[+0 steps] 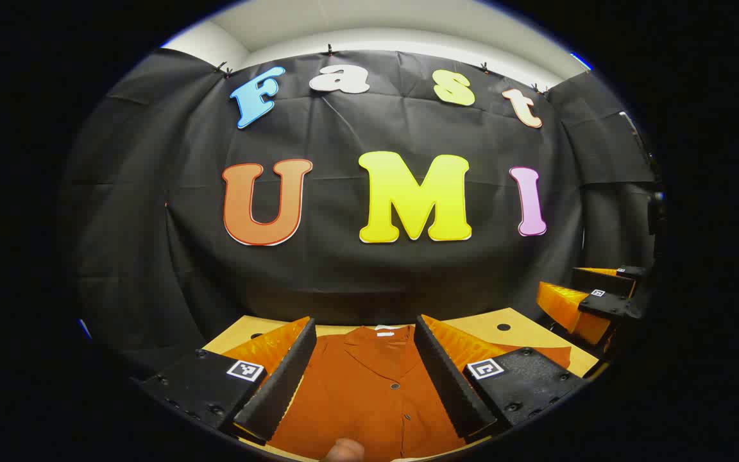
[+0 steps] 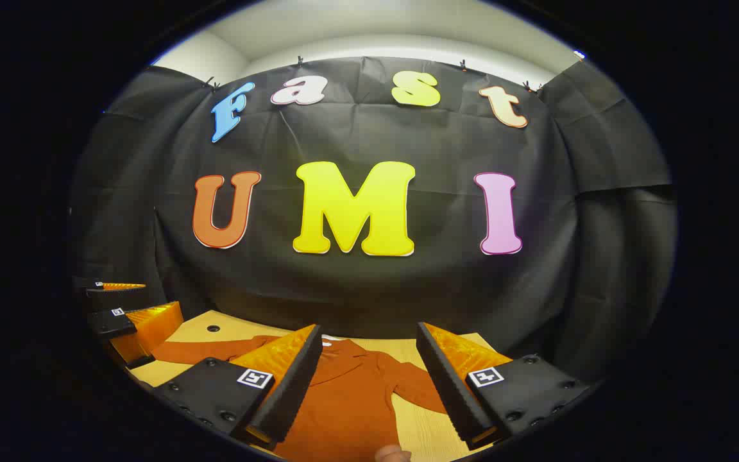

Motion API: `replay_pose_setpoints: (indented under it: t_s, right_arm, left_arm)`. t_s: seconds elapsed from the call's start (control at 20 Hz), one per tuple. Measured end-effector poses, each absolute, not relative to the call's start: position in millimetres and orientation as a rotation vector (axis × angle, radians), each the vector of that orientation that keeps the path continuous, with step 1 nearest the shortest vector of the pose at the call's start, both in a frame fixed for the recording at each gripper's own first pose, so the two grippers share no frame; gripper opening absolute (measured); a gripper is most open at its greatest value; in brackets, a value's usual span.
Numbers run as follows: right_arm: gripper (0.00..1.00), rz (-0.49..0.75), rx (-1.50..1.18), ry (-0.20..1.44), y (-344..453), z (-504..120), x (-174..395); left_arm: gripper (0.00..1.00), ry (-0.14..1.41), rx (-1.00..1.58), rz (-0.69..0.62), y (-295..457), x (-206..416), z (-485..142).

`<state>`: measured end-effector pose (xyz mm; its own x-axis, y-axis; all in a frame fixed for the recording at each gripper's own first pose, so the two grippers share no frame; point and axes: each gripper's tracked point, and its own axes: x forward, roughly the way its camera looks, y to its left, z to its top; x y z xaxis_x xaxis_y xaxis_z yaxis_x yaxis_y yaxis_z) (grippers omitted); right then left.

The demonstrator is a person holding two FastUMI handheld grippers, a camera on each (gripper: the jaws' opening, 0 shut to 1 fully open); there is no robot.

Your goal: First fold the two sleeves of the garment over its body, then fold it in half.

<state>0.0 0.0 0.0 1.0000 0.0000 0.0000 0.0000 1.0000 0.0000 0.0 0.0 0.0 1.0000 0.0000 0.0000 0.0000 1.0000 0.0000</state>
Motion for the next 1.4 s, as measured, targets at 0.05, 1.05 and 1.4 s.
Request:
replay_pose_setpoints:
  t_s: [0.05, 1.05, 1.4]
  right_arm:
    - [0.94, -0.001, -0.002, -0.003, -0.8, 1.2, -1.2]
    - [0.94, -0.066, -0.006, 0.005, -24.2, -1.3, -9.4]
    - [0.94, -0.171, -0.031, 0.037, -80.8, -20.2, 9.9]
  left_arm:
    - [0.99, -0.002, 0.001, -0.003, -1.8, -1.5, 0.1]
    - [0.99, 0.004, 0.020, -0.035, -22.6, -3.8, -4.6]
    - [0.99, 0.046, -0.039, -0.041, -37.7, -2.4, -11.7]
